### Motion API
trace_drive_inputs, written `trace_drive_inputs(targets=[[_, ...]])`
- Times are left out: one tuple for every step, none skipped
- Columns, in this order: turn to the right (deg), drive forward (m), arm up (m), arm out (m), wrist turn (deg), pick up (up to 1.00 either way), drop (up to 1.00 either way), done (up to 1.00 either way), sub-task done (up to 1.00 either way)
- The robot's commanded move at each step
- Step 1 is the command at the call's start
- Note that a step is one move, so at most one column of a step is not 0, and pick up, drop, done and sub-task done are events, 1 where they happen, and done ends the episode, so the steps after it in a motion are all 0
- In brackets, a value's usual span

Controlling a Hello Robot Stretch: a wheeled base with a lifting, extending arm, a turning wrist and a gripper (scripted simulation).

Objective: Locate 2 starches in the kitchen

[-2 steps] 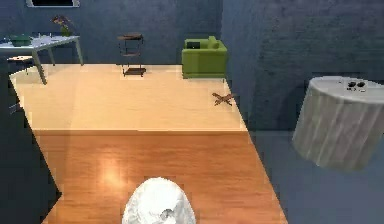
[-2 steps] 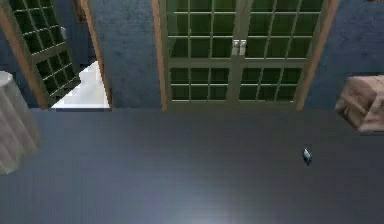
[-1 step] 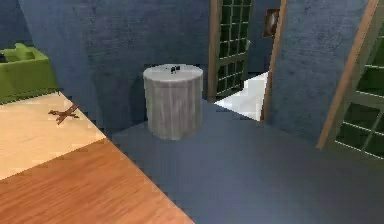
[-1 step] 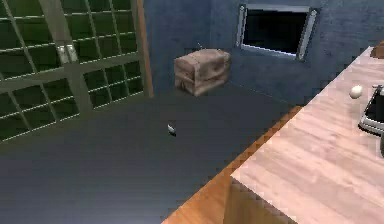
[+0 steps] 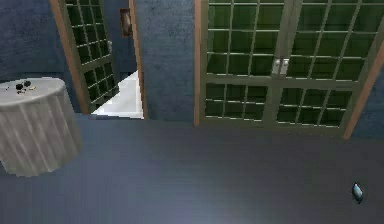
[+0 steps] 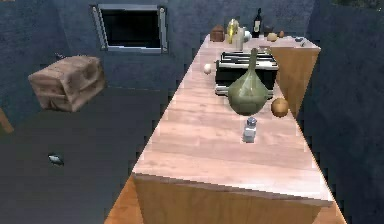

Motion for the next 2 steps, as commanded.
trace_drive_inputs(targets=[[0.0, 0.3, 0.0, 0.0, 0.0, 0.0, 0.0, 0.0, 0.0], [45.0, 0.0, 0.0, 0.0, 0.0, 0.0, 0.0, 0.0, 0.0]])
